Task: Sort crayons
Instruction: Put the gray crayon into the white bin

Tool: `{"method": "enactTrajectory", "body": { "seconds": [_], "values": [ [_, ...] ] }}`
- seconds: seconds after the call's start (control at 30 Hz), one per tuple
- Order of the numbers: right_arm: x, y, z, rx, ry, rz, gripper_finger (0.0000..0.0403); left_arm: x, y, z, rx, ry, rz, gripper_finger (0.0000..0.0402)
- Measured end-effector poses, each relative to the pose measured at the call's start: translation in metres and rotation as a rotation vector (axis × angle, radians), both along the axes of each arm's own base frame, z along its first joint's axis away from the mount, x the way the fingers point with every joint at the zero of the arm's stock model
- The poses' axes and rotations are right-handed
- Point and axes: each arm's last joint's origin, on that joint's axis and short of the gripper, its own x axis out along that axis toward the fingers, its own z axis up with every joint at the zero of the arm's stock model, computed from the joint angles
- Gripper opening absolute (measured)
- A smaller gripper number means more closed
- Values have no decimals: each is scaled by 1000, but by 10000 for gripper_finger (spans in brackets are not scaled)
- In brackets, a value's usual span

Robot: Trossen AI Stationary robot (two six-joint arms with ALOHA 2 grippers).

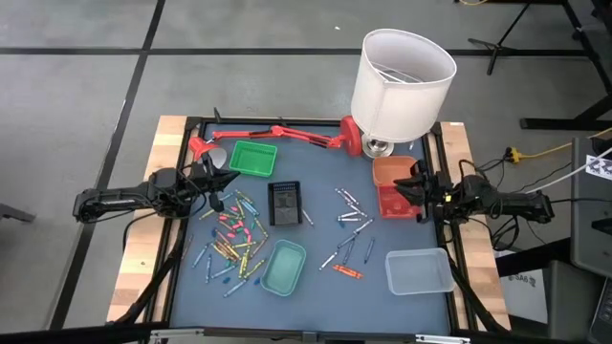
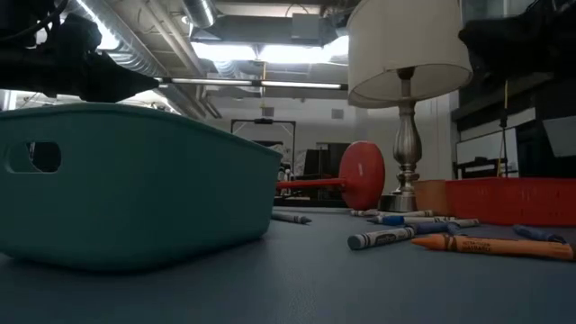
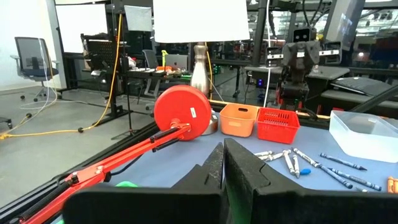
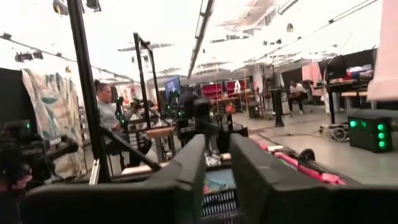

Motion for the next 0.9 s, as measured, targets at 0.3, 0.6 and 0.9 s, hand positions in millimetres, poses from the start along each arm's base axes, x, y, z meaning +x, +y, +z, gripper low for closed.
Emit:
{"method": "enactTrajectory", "body": {
  "seconds": [0.3, 0.6, 0.9],
  "values": [
    [22, 1, 27, -8, 134, 17, 146, 0, 0, 1, 0, -13, 0, 0],
    [87, 3, 38, -94, 575, 16, 147, 0, 0, 2, 1, -17, 0, 0],
    [146, 4, 21, -157, 966, 41, 147, 0, 0, 2, 1, -17, 0, 0]
  ]
}}
